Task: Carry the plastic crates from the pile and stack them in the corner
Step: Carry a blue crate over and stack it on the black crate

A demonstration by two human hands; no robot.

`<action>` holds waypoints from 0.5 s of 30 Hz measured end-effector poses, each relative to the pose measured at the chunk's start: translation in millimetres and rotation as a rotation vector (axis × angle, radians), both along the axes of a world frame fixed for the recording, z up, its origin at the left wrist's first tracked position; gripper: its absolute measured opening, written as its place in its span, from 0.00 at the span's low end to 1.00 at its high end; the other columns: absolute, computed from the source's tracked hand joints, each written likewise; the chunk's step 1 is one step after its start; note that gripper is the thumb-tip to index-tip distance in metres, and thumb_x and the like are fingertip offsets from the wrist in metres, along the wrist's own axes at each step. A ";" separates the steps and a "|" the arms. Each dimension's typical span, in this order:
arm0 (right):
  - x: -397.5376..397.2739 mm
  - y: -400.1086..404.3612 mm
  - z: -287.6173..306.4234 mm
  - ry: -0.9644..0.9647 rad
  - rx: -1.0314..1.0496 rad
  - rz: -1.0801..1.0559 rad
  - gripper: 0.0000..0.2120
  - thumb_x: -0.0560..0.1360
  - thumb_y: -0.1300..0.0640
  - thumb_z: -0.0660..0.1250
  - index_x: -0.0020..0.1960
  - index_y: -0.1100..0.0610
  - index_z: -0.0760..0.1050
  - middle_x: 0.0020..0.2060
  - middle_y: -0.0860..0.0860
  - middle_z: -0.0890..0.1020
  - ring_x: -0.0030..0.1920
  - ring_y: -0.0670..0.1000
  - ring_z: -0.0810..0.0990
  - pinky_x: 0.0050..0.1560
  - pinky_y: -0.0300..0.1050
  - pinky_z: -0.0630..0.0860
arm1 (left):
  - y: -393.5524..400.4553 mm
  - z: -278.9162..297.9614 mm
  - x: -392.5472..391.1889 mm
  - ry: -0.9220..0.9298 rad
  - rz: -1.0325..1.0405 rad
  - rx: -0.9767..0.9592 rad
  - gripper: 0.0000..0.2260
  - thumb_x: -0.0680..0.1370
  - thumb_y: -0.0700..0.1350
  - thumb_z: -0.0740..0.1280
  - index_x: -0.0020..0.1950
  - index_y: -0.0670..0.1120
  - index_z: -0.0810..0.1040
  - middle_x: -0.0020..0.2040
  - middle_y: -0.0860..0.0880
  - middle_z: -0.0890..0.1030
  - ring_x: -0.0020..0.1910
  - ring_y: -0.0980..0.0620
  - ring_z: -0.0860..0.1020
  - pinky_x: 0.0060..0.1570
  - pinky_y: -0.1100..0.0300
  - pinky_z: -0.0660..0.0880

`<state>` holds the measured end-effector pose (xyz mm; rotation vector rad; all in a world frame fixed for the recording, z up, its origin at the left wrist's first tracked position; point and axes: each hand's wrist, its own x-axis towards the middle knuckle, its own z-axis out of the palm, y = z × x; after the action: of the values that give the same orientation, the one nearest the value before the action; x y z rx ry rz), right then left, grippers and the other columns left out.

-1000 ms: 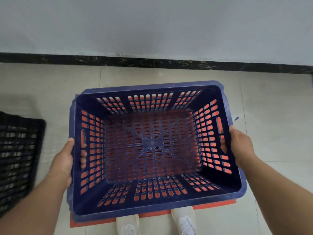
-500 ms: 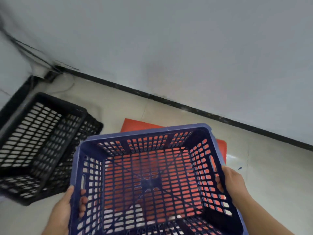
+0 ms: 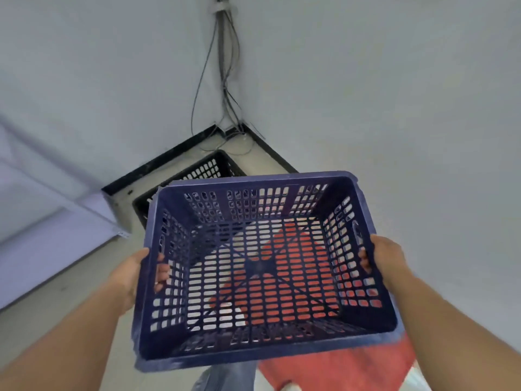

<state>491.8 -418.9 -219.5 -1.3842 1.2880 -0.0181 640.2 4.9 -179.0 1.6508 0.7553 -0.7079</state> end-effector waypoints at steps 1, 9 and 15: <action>17.9 1.1 3.6 -0.013 -0.002 0.019 0.13 0.78 0.55 0.55 0.41 0.60 0.74 0.28 0.57 0.74 0.24 0.54 0.68 0.27 0.44 0.64 | 7.2 1.8 7.2 -0.003 0.020 -0.001 0.18 0.81 0.52 0.53 0.46 0.41 0.76 0.26 0.47 0.81 0.28 0.49 0.79 0.37 0.54 0.73; 165.7 25.8 21.1 -0.012 -0.033 0.158 0.12 0.77 0.56 0.57 0.49 0.62 0.75 0.29 0.57 0.74 0.25 0.54 0.68 0.25 0.41 0.66 | 45.1 2.8 80.8 -0.028 0.211 -0.058 0.18 0.81 0.52 0.52 0.43 0.42 0.75 0.23 0.48 0.79 0.20 0.54 0.76 0.25 0.62 0.74; 274.6 45.6 7.4 -0.017 -0.027 0.252 0.14 0.78 0.56 0.56 0.53 0.64 0.74 0.30 0.58 0.74 0.25 0.54 0.68 0.26 0.42 0.65 | 67.5 -14.3 147.2 -0.029 0.327 -0.054 0.18 0.81 0.52 0.51 0.43 0.42 0.74 0.22 0.49 0.78 0.19 0.55 0.75 0.21 0.66 0.71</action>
<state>766.5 -373.3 -212.0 -1.5580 1.0945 0.1249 787.4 72.4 -193.3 1.4415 0.9496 -0.4668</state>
